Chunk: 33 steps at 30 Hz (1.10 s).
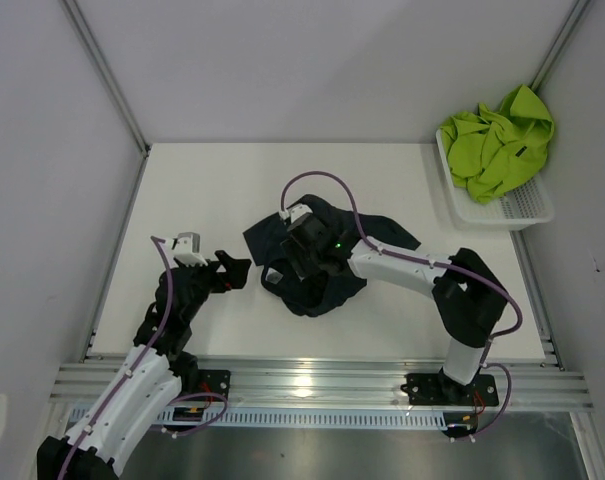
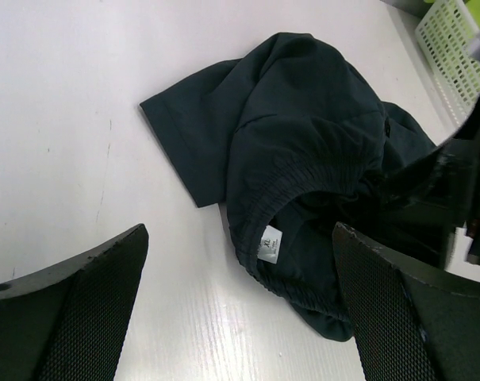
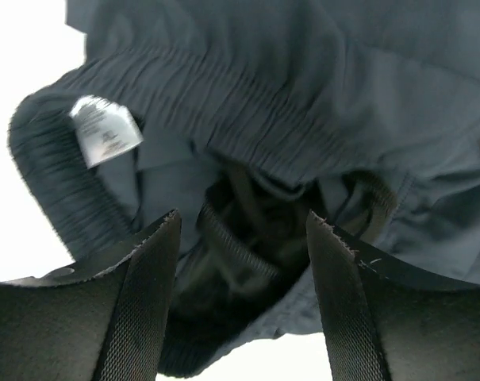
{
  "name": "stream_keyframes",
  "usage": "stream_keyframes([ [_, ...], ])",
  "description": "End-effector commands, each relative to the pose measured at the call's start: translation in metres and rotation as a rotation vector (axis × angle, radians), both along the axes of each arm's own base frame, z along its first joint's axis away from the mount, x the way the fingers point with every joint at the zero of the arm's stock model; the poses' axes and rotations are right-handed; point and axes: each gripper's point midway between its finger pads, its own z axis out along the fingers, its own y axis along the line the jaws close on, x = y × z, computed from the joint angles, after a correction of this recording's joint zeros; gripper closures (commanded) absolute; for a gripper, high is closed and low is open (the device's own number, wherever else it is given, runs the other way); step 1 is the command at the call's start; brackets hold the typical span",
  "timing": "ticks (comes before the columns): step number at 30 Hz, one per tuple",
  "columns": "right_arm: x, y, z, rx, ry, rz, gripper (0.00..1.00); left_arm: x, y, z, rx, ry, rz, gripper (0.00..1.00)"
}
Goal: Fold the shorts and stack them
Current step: Flatten the shorts out
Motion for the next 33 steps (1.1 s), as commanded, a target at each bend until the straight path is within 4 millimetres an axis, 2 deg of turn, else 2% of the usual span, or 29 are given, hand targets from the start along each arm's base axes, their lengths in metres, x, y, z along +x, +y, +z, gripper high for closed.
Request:
stream_keyframes([
  [1, 0.023, 0.008, 0.018, -0.061, -0.095, 0.012, 0.33, 0.003, -0.002, 0.016, -0.016, -0.046, -0.006, 0.01],
  [6, 0.03, 0.022, 0.012, -0.155, -0.135, 0.044, 0.3, 0.003, 0.002, 0.02, -0.016, -0.044, 0.019, 0.01],
  [9, 0.034, 0.025, -0.002, -0.213, -0.131, 0.06, 0.3, 0.001, 0.003, 0.021, -0.025, -0.047, 0.021, 0.01],
  [12, 0.045, 0.029, 0.004, -0.247, -0.169, 0.036, 0.32, 0.001, 0.009, 0.027, -0.036, -0.071, 0.057, 0.01],
  [13, 0.05, 0.028, 0.003, -0.275, -0.182, 0.027, 0.34, 0.0, 0.009, 0.029, -0.041, -0.081, 0.058, 0.01],
  [15, 0.058, 0.026, 0.007, -0.293, -0.206, 0.003, 0.45, -0.002, 0.01, 0.033, -0.049, -0.103, 0.058, 0.01],
  [16, 0.064, 0.025, 0.012, -0.299, -0.227, -0.02, 0.6, -0.003, 0.009, 0.033, -0.051, -0.109, 0.056, 0.01],
  [18, 0.076, 0.017, 0.021, -0.295, -0.253, -0.063, 0.74, -0.004, 0.009, 0.036, -0.053, -0.121, 0.052, 0.01],
  [19, 0.081, 0.015, 0.027, -0.281, -0.268, -0.079, 0.86, -0.004, 0.009, 0.037, -0.049, -0.124, 0.047, 0.01],
  [21, 0.091, 0.009, 0.046, -0.248, -0.311, -0.124, 1.0, -0.003, 0.007, 0.034, -0.044, -0.112, 0.039, 0.01],
  [23, 0.097, 0.006, 0.069, -0.234, -0.355, -0.119, 1.0, 0.0, 0.005, 0.03, -0.045, -0.097, 0.034, 0.01],
  [26, 0.096, 0.01, 0.089, -0.25, -0.393, -0.065, 1.0, -0.002, -0.009, 0.032, -0.056, -0.096, -0.045, 0.01],
  [27, 0.097, 0.01, 0.102, -0.251, -0.42, -0.073, 1.0, -0.001, -0.012, 0.036, -0.063, -0.115, -0.061, 0.01],
  [29, 0.092, 0.014, 0.114, -0.255, -0.445, -0.061, 1.0, -0.002, -0.019, 0.036, -0.076, -0.109, -0.096, 0.01],
  [33, 0.087, 0.016, 0.14, -0.235, -0.496, -0.053, 1.0, -0.005, -0.035, 0.049, -0.134, -0.147, -0.178, 0.02],
])
